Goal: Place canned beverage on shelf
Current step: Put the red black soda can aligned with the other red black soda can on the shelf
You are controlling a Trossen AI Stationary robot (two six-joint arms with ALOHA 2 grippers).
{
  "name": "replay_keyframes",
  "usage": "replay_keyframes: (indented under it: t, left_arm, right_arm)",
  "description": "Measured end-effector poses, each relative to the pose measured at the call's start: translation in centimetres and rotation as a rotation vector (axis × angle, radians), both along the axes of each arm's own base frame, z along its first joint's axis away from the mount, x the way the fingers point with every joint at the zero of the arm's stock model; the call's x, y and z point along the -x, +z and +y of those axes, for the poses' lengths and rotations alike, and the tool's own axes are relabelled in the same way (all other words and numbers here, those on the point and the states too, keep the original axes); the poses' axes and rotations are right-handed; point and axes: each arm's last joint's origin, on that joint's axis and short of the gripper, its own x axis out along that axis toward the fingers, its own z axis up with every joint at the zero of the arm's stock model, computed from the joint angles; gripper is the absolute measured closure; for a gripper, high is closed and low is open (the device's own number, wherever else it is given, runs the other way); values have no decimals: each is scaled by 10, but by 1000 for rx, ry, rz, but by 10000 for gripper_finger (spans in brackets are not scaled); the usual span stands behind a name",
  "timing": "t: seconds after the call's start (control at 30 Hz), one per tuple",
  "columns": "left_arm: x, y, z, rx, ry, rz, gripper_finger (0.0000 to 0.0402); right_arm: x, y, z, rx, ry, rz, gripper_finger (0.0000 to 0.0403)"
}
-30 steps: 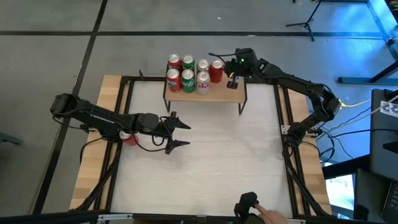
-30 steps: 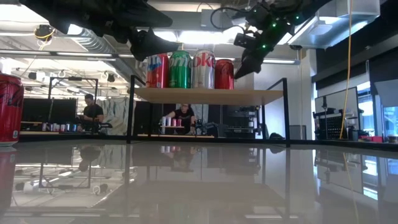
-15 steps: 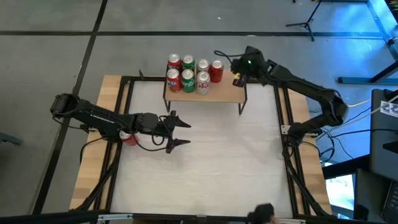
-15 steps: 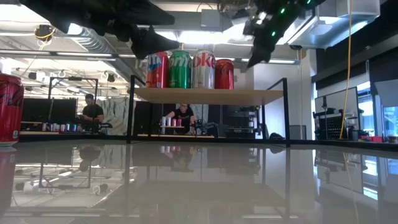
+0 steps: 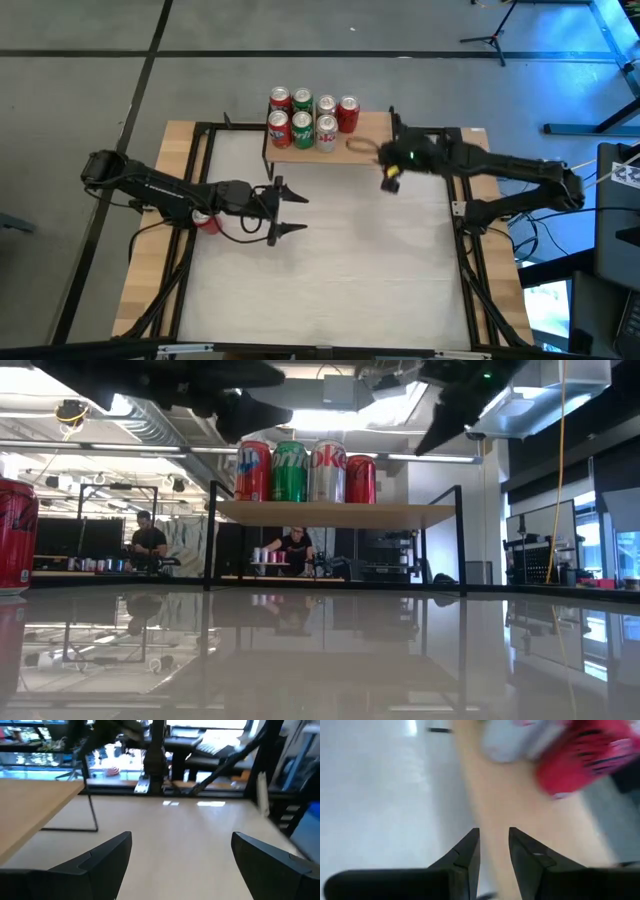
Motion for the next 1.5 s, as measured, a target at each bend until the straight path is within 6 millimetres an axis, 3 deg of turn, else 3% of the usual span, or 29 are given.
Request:
replay_keyframes:
  t: [0.2, 0.43, 0.7, 0.87, 1.1, 1.5]
  left_arm:
    - [1, 0, -19, -65, 98, 144, 80]
    - [7, 27, -34, 34, 180, 486, 88]
    - [39, 64, -37, 201, 387, 817, 89]
    - [61, 76, -33, 279, 563, 962, 89]
    - [85, 74, -25, 308, 777, 1149, 89]
    - [87, 63, -13, 301, 743, 1290, 89]
  right_arm:
    - [0, -34, 55, -99, 140, -87, 302]
    - [-6, -58, 108, -166, 325, -220, 302]
    - [-10, -73, 149, -224, 449, -269, 302]
    - [-17, -85, 164, -223, 491, -249, 302]
    - [-26, -106, 169, -222, 485, -181, 302]
    - [-28, -109, 170, -232, 476, -171, 302]
